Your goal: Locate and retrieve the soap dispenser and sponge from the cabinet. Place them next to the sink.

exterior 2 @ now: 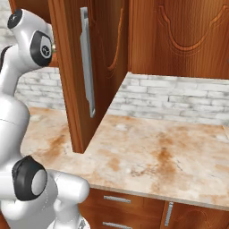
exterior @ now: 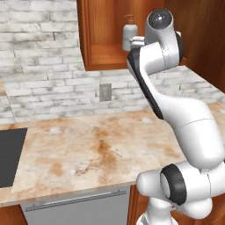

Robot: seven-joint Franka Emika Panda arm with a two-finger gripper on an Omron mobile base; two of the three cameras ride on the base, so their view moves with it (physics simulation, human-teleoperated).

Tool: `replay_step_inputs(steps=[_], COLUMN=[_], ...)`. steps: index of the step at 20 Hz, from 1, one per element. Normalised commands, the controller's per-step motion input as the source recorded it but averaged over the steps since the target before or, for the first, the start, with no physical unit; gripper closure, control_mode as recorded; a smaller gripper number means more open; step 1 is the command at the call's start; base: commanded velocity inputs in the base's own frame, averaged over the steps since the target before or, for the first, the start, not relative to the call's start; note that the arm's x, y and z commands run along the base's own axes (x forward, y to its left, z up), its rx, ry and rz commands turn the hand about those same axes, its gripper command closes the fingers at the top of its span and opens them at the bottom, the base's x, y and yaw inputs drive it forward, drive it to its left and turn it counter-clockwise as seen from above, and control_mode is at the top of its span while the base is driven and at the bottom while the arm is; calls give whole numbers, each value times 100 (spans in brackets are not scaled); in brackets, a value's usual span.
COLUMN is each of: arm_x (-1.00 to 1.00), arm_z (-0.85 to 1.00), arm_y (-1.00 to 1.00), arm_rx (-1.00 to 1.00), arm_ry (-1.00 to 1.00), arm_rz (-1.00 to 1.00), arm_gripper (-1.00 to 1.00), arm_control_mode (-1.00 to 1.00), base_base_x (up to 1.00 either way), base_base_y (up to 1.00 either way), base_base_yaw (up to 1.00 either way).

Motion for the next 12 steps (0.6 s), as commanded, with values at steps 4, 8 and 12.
replay_step_inputs(steps=[4,8,12], arm_x=[58,62,60], arm_z=[-17,-15,-7], arm_y=[-16,-5,-1], arm_rx=[6,4,2], arm_ry=[0,0,-1], arm_rz=[0,4,7], arm_gripper=[-100,-100,-100], arm_control_mode=[-100,-100,-100], base_base_x=[0,0,0], base_base_y=[0,0,0], base_base_yaw=[0,0,0])
